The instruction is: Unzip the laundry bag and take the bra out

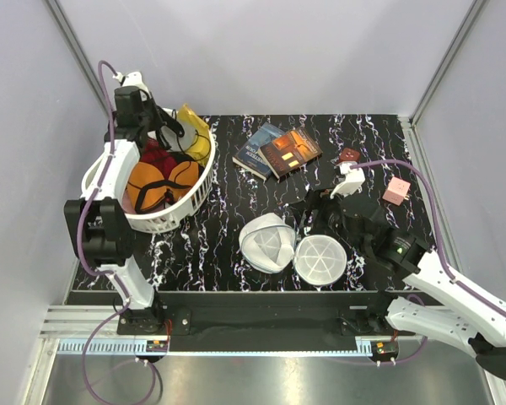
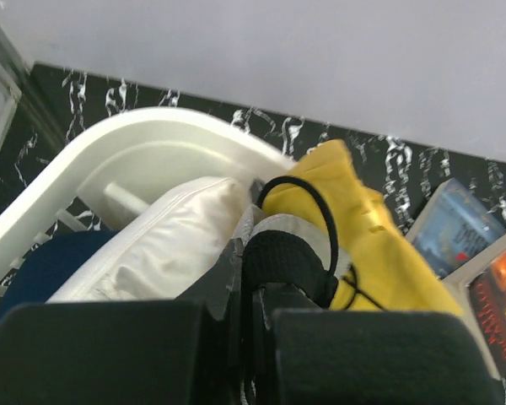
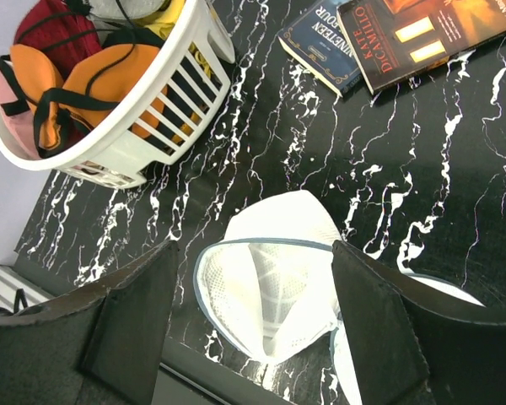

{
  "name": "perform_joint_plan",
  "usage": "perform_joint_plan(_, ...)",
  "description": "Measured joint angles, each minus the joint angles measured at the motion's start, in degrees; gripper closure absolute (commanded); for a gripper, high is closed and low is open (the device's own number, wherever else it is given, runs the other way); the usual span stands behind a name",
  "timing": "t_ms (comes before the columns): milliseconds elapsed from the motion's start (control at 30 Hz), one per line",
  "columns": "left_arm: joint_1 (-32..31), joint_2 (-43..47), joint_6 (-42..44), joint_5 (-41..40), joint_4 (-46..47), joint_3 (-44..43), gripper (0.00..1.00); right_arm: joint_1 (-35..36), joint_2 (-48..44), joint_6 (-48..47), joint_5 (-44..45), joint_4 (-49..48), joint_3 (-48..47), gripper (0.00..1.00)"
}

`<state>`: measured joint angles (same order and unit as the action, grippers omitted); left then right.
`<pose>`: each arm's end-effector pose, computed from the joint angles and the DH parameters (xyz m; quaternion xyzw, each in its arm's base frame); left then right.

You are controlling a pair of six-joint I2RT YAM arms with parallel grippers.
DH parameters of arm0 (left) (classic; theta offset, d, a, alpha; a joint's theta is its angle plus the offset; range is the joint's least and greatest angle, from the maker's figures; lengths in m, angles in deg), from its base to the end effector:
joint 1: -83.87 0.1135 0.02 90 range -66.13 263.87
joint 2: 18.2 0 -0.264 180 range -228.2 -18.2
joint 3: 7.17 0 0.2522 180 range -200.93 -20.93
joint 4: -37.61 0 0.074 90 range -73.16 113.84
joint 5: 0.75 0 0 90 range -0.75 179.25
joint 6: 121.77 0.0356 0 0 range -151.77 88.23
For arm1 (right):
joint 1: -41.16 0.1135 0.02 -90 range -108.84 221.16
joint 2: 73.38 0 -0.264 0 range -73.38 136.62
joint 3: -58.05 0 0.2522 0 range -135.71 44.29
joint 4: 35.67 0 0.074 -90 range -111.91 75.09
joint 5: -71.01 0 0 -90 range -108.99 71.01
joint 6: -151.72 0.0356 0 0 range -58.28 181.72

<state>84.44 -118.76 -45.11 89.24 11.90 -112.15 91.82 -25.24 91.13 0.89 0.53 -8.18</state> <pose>0.4219 0.0042 0.3527 -0.1000 0.8195 -0.0627 0.5608 0.1271 0.1360 0.3550 -0.0474 0.8024 0.2649 0.5326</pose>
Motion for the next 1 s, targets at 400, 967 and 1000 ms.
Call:
perform_joint_plan(400,4.04,0.85,-3.39,2.21,-2.47,2.93,0.01,0.0,1.79,0.9,-0.04,0.0,0.13,0.18)
perform_joint_plan(967,3.91,24.39,-9.86,4.66,-6.34,16.22,0.01,-0.35,3.32,1.62,0.35,0.7,1.07,0.14)
perform_joint_plan(1000,3.91,25.83,-10.14,5.66,-6.47,17.55,0.01,-0.87,4.09,1.75,0.09,0.7,1.16,0.14)
